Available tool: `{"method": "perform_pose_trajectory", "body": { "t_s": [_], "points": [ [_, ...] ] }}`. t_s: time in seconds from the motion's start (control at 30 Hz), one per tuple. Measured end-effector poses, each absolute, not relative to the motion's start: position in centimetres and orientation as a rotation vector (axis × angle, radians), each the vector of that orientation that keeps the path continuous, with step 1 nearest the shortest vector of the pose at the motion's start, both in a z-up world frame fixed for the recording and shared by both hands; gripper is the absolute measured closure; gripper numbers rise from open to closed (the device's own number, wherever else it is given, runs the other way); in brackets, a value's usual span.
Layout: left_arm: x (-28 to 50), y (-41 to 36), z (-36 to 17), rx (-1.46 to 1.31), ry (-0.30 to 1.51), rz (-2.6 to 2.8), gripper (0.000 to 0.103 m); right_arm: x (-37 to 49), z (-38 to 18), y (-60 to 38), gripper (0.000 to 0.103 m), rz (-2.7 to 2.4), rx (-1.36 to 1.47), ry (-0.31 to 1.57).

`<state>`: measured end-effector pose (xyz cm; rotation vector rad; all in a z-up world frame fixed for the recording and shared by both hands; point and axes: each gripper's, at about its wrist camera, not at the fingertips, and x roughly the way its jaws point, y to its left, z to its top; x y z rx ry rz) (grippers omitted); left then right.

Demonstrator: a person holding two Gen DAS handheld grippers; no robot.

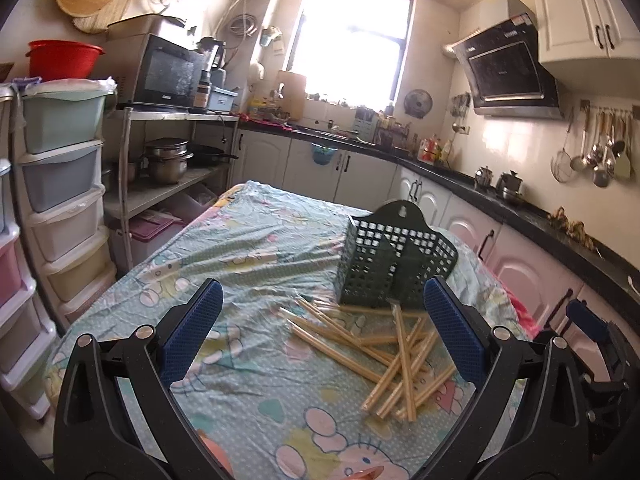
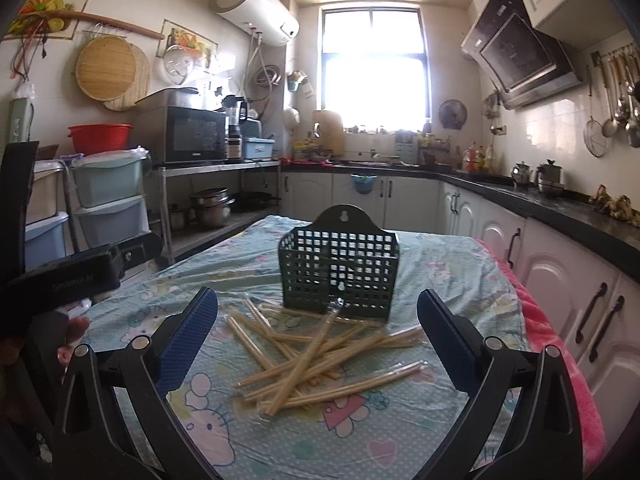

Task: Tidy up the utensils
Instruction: 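Move both grippers down toward the wooden chopstick pile beside the green basket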

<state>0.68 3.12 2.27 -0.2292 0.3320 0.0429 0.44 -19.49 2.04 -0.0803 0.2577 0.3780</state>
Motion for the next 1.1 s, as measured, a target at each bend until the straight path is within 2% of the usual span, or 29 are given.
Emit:
{"method": "perform_pose_trajectory", "body": {
  "t_s": [0.7, 1.1],
  "points": [
    [7.3, 6.3, 4.1, -0.257, 0.452, 0.067, 0.01, 8.3, 4.2, -17.5, 0.006, 0.442, -0.127, 0.358],
    [12.9, 6.0, 2.6, -0.269, 0.593, 0.024, 0.01, 14.1, 3.8, -17.8, 0.006, 0.41, -0.152, 0.475]
  ]
}}
